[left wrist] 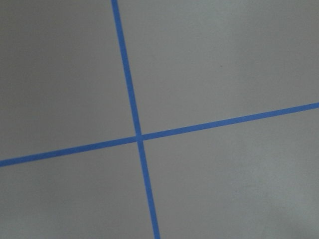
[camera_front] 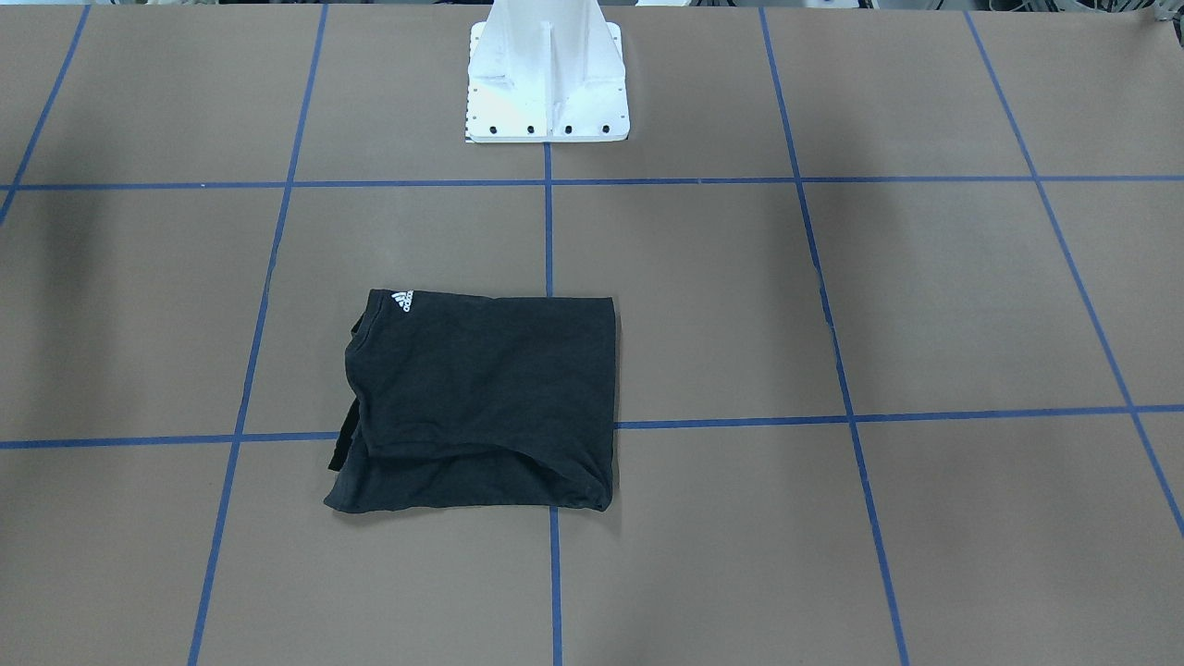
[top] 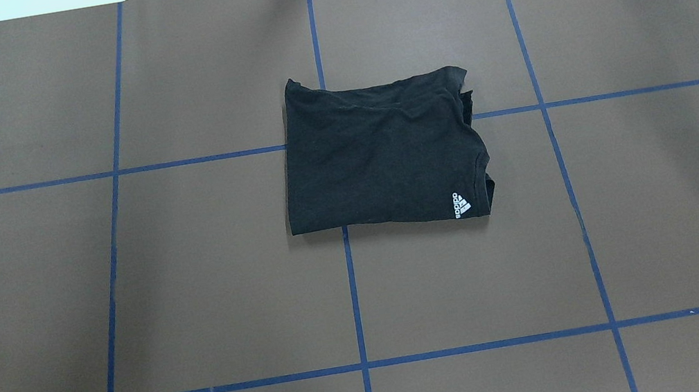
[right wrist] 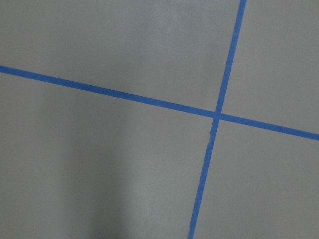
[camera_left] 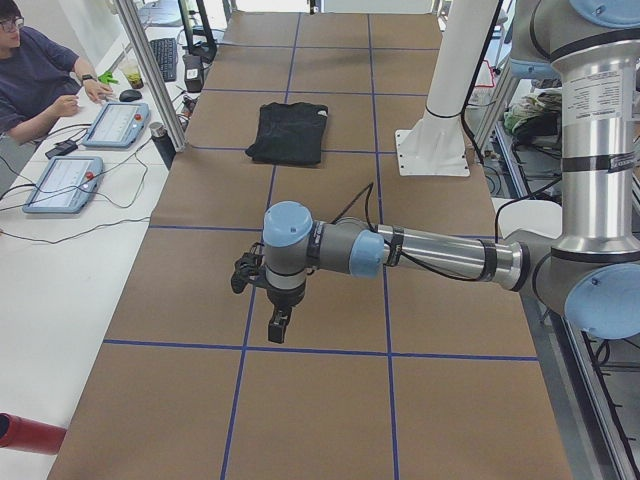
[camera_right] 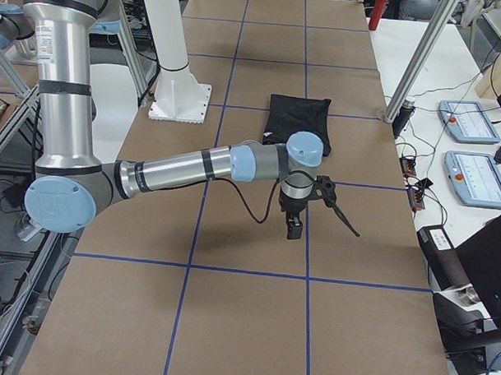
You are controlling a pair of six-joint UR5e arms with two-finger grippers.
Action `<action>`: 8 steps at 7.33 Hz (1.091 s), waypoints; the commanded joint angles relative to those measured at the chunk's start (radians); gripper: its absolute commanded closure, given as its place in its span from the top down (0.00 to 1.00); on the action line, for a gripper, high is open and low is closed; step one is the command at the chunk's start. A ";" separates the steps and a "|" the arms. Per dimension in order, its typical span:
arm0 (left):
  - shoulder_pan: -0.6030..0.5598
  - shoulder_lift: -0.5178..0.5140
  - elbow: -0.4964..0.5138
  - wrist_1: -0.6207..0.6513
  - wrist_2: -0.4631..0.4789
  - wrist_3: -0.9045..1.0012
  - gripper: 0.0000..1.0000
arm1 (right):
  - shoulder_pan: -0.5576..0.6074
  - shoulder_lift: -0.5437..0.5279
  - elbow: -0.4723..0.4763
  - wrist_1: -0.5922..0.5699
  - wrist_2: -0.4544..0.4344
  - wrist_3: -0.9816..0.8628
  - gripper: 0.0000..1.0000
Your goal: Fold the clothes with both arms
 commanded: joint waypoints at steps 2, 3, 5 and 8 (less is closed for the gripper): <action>-0.005 -0.021 0.003 0.083 -0.039 0.008 1.00 | 0.030 -0.031 -0.002 0.035 0.005 0.015 1.00; -0.006 -0.009 0.003 0.085 -0.064 0.011 1.00 | 0.032 -0.031 -0.002 0.037 0.004 0.016 1.00; -0.009 0.017 -0.005 0.082 -0.084 0.034 1.00 | 0.030 -0.035 0.000 0.037 0.004 0.051 1.00; -0.032 0.017 -0.008 0.071 -0.151 0.034 1.00 | 0.030 -0.044 -0.002 0.032 0.011 0.079 1.00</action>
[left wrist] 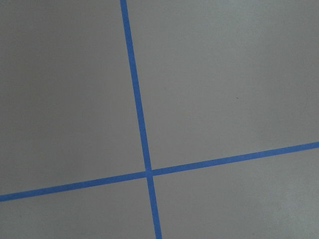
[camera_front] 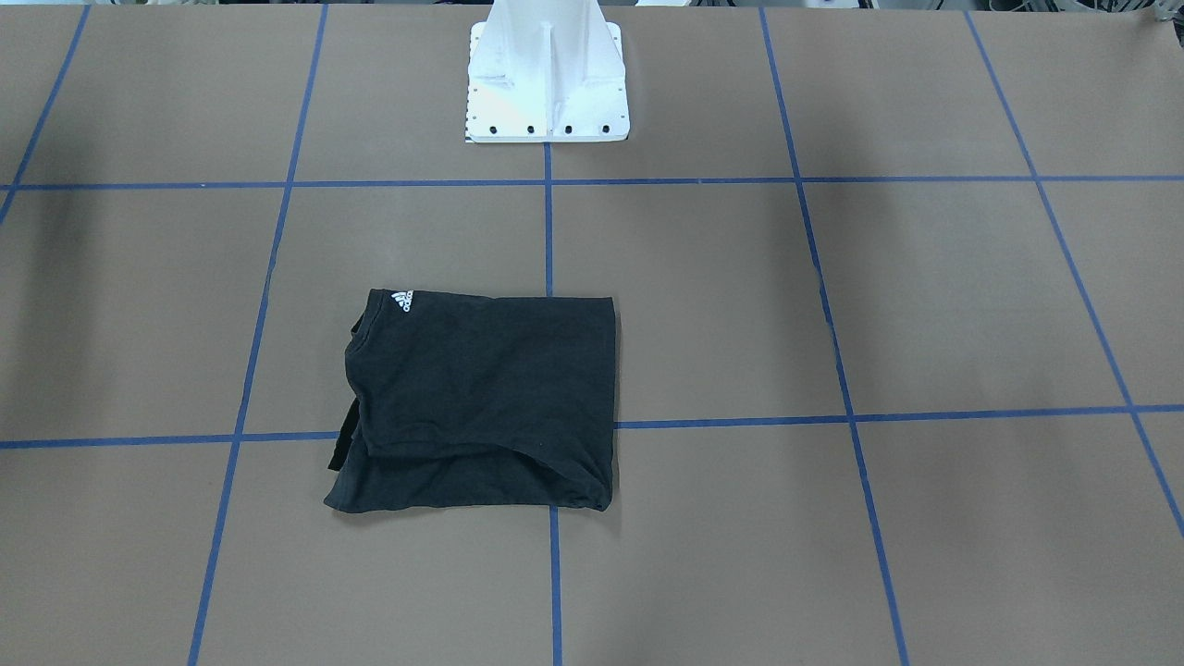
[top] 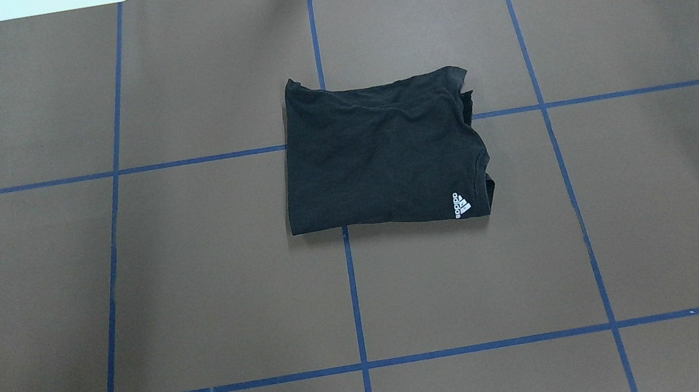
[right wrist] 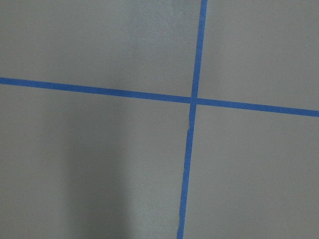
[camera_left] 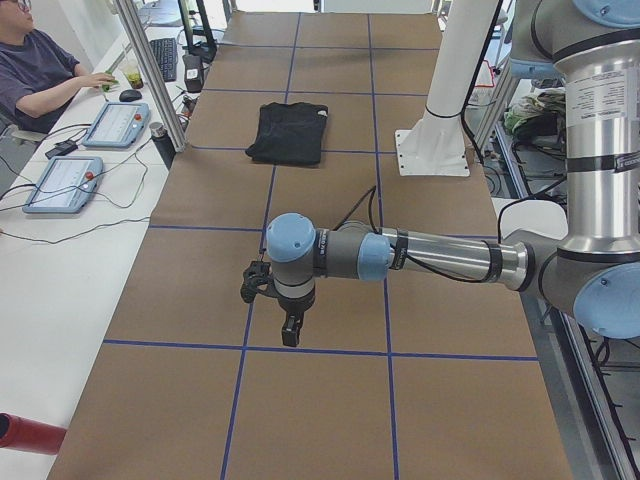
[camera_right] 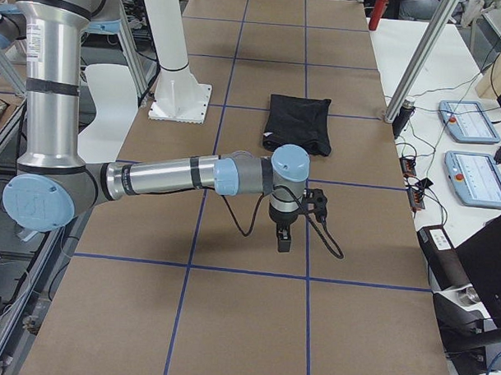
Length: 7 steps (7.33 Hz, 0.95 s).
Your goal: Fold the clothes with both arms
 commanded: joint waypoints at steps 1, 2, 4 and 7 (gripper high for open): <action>-0.008 -0.001 -0.065 0.006 -0.025 -0.003 1.00 | 0.006 -0.012 -0.001 -0.010 0.032 0.002 1.00; -0.008 -0.002 -0.105 0.006 -0.022 -0.008 1.00 | 0.036 -0.029 0.002 -0.010 0.040 0.002 1.00; -0.005 -0.004 -0.101 0.003 -0.021 -0.003 1.00 | 0.087 -0.110 0.003 0.008 0.046 -0.024 1.00; -0.005 0.019 -0.094 0.004 -0.013 -0.003 1.00 | 0.146 -0.132 0.016 0.022 0.052 -0.018 1.00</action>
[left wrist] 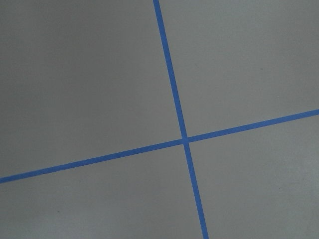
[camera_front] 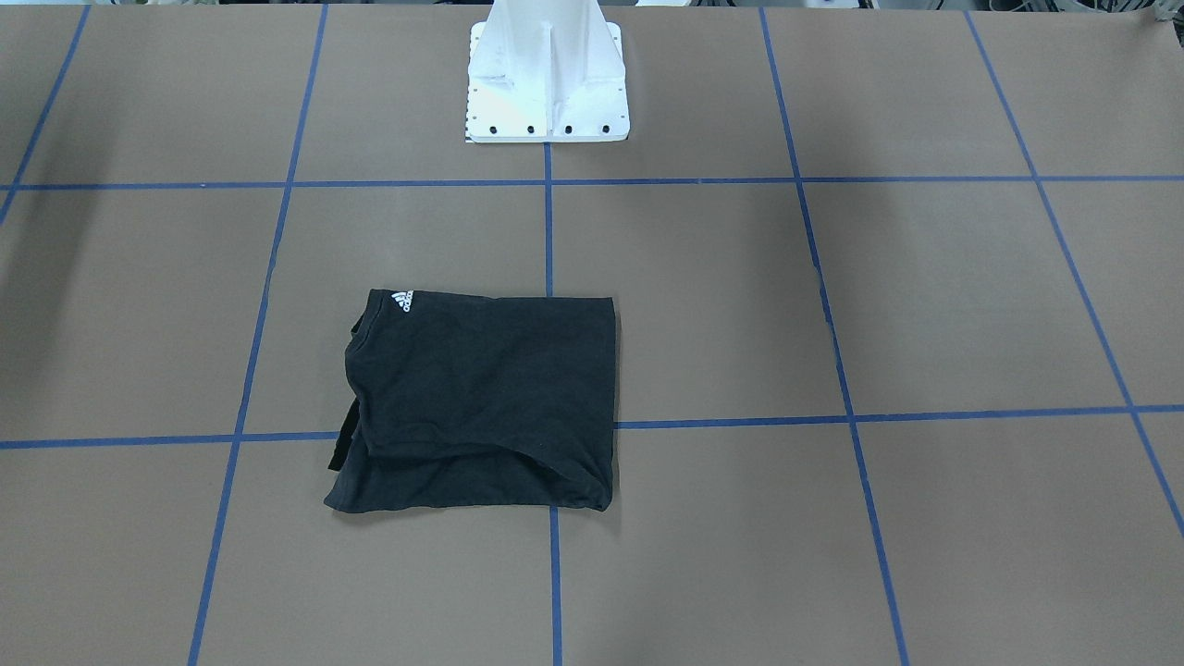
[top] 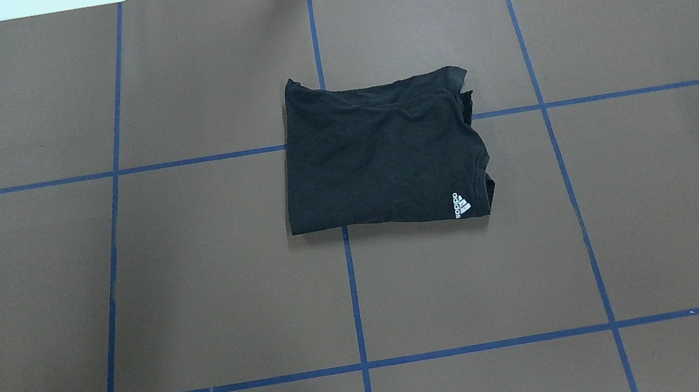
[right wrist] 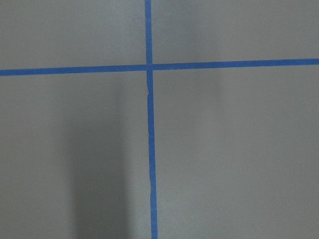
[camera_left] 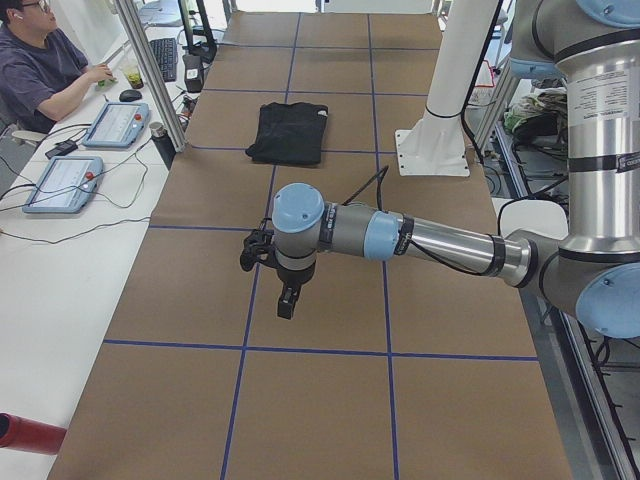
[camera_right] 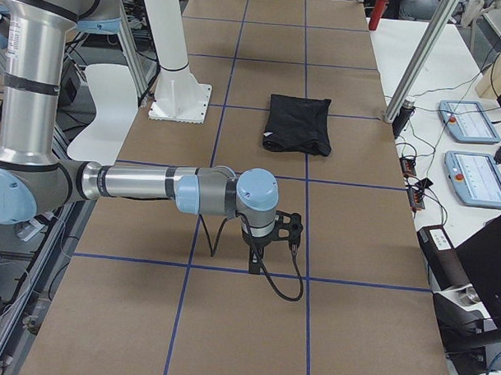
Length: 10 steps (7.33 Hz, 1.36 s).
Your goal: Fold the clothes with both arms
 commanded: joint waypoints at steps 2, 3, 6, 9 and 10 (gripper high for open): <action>0.000 0.022 0.005 0.000 0.007 0.000 1.00 | 0.008 -0.005 0.001 0.004 0.020 0.005 1.00; 0.000 0.022 0.005 0.001 0.007 0.000 1.00 | 0.008 -0.004 0.001 0.004 0.021 0.006 1.00; 0.000 0.024 0.002 0.001 0.004 -0.001 1.00 | 0.003 -0.004 0.001 0.004 0.044 0.008 1.00; 0.000 0.024 0.005 0.001 0.005 -0.001 1.00 | 0.003 0.001 0.001 0.006 0.050 0.008 1.00; 0.000 0.024 0.003 0.001 0.004 -0.001 1.00 | 0.002 0.001 0.001 0.004 0.052 0.008 1.00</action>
